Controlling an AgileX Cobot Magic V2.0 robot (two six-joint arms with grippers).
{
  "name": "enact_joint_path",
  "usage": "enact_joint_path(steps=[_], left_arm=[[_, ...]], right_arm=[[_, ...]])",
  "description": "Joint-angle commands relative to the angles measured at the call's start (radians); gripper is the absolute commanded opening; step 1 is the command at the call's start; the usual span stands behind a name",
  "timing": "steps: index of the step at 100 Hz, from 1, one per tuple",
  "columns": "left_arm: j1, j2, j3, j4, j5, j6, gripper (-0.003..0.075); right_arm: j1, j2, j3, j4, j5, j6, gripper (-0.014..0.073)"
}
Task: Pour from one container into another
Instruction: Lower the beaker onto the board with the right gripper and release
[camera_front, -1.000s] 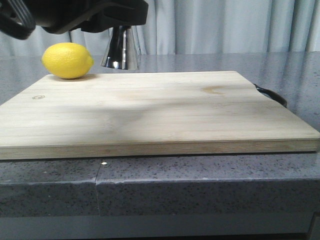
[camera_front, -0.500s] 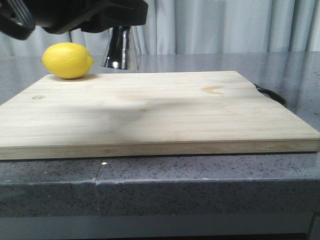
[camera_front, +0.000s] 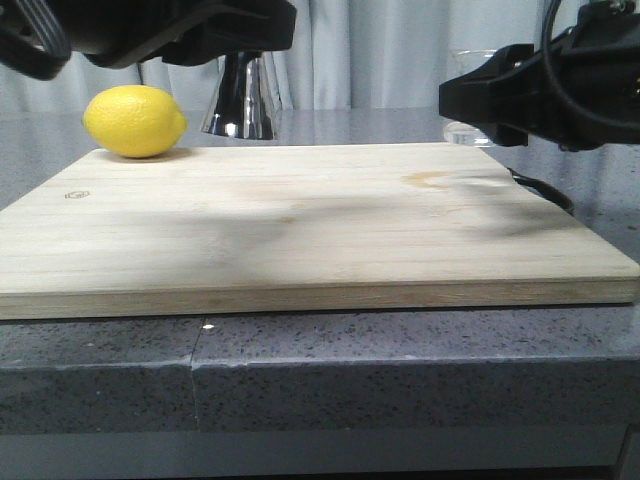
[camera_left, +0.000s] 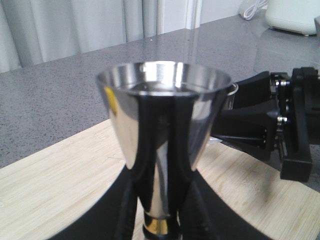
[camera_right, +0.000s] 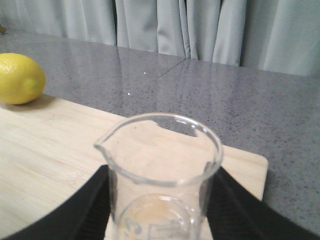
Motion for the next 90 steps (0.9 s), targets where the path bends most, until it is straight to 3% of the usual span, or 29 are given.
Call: enact_joint_path(steps=[1,21,90], left_arm=[[-0.012,-0.025,-0.027,0.001,-0.094,-0.006,0.0064],[-0.012,-0.025,-0.027,0.001,-0.094,-0.006,0.0064],[-0.012,-0.025,-0.027,0.001,-0.094,-0.006,0.0064]], right_arm=[[-0.005,0.01,-0.016,0.005,-0.176,0.001,0.0265],[-0.005,0.109,-0.016,-0.012,-0.311,0.001,0.0265],[-0.005,0.182,-0.003,-0.066,-0.351,0.001,0.0265]])
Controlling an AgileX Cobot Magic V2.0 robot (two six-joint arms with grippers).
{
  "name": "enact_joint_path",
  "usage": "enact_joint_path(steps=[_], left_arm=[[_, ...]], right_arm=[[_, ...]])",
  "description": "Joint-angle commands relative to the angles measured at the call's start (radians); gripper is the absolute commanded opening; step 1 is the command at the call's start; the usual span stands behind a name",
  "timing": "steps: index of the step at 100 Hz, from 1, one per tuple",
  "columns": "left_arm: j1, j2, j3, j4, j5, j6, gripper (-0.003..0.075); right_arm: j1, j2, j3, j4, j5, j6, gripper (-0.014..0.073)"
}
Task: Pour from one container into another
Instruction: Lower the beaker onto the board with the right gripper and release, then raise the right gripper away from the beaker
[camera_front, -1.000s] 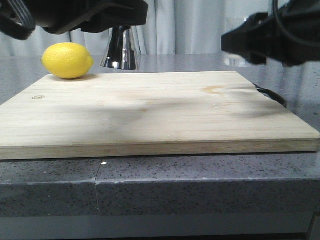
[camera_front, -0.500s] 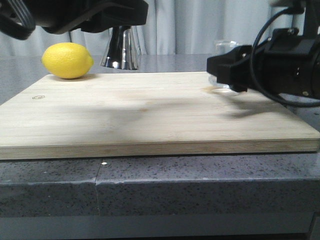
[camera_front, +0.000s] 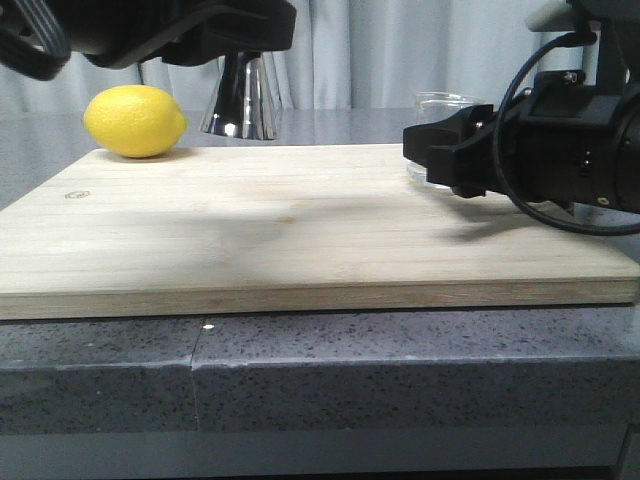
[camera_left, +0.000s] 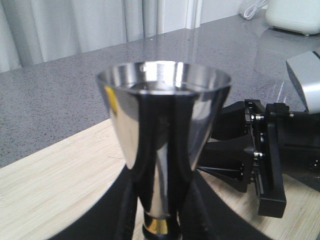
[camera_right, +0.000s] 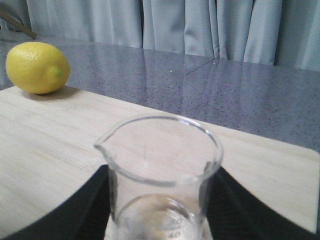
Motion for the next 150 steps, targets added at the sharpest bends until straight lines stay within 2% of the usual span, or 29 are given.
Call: enact_joint_path(steps=[1,32,56,83,99,150], left_arm=[[-0.012,-0.025,-0.029,0.001,-0.094,-0.006,0.0064],[-0.012,-0.025,-0.029,0.001,-0.094,-0.006,0.0064],[-0.012,-0.025,-0.029,0.001,-0.094,-0.006,0.0064],[-0.012,-0.025,-0.029,0.001,-0.094,-0.006,0.0064],[-0.012,-0.025,-0.029,0.001,-0.098,-0.006,0.0064],[-0.001,-0.025,-0.029,0.001,-0.134,-0.004,0.0064]], right_arm=[[-0.005,-0.032,-0.006,-0.005,-0.092,0.001,0.0265],[-0.005,-0.032,-0.005,-0.035,-0.085,-0.001,0.0276],[-0.005,-0.032,-0.005,-0.035,-0.089,-0.001,0.0452],[-0.005,-0.032,-0.005,-0.035,-0.165,-0.001,0.0486],[-0.005,-0.032,-0.013,-0.03,-0.19,-0.001,0.0552],[-0.005,-0.048,-0.208,-0.054,-0.187,0.001,0.0555]])
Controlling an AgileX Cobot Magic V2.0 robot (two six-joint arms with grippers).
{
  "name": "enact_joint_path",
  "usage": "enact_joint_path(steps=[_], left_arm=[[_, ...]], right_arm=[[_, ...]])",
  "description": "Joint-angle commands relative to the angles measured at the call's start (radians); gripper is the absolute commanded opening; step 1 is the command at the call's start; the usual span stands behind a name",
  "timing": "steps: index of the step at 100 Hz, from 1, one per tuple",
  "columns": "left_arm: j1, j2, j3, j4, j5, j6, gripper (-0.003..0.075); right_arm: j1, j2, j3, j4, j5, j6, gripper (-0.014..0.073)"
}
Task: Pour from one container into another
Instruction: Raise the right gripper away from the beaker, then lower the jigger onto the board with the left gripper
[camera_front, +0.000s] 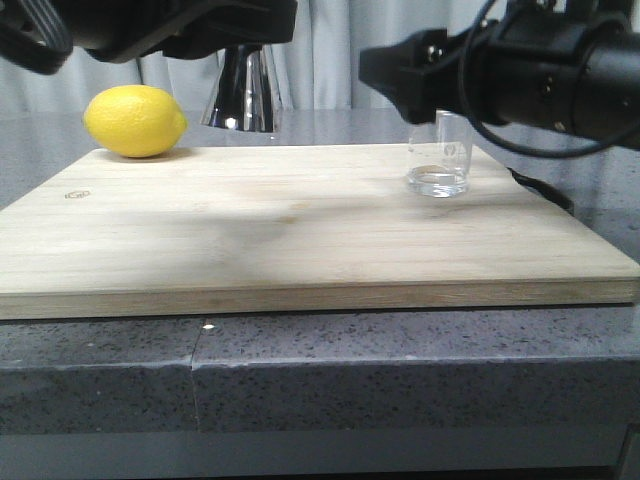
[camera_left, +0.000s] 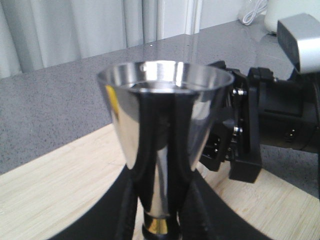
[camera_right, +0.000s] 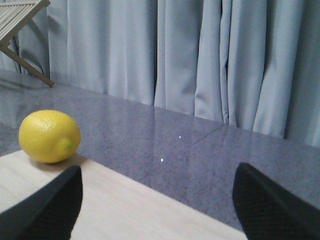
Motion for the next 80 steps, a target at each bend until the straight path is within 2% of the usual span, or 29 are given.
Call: enact_joint_path(steps=[1,28,52,80], left_arm=[[0.001,-0.025,-0.029,0.001,-0.114,-0.004,0.0064],[0.075,-0.022,-0.01,0.001,-0.163,-0.004,0.0064],[0.139,0.001,0.066,-0.008,-0.324,-0.008,0.0064],[0.169,0.131,0.085,-0.008,-0.481,-0.008,0.0064]], right_arm=[[-0.005,-0.053,-0.051,-0.001,-0.155,0.001,0.0555],[-0.005,-0.202,-0.09,-0.024,-0.141,0.015,0.0555],[-0.005,-0.382,-0.09,-0.049,-0.141,0.017,0.0555],[-0.005,-0.545,-0.09,-0.057,-0.103,0.017,0.0555]])
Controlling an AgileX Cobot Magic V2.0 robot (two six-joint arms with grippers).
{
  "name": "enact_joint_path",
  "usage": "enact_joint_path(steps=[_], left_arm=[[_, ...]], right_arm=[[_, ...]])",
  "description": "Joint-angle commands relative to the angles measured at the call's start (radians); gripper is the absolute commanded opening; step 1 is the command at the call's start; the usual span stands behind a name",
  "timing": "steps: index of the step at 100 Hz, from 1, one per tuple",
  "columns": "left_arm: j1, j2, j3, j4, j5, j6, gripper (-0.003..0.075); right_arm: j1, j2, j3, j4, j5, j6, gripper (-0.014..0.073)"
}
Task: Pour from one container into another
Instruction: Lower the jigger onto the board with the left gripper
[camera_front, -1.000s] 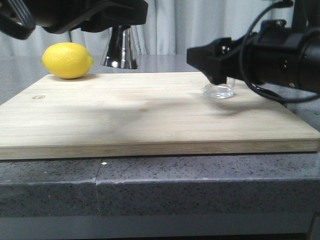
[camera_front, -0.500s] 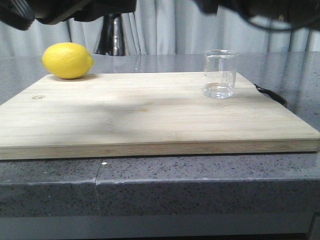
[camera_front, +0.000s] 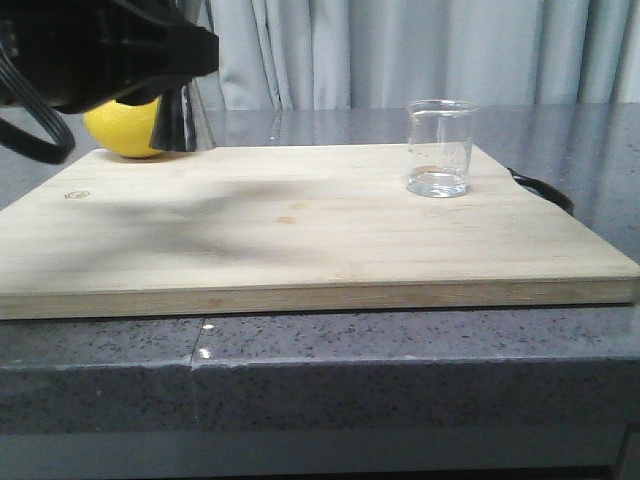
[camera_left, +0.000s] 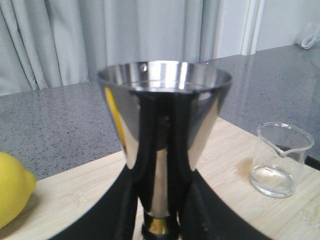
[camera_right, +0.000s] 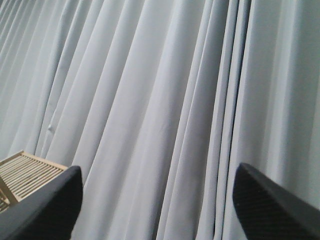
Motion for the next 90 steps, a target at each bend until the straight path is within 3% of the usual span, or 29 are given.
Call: enact_joint_path(steps=[1,90], left_arm=[[0.01,0.013,-0.024,-0.005,-0.157,-0.008,0.0064],[0.021,0.171,0.053,-0.05,-0.376,-0.033,0.0064]], right_arm=[[-0.005,-0.066,-0.031,0.009,-0.082,0.003,0.0555],[-0.005,-0.148,-0.031,0.007,-0.013,0.003,0.0555]])
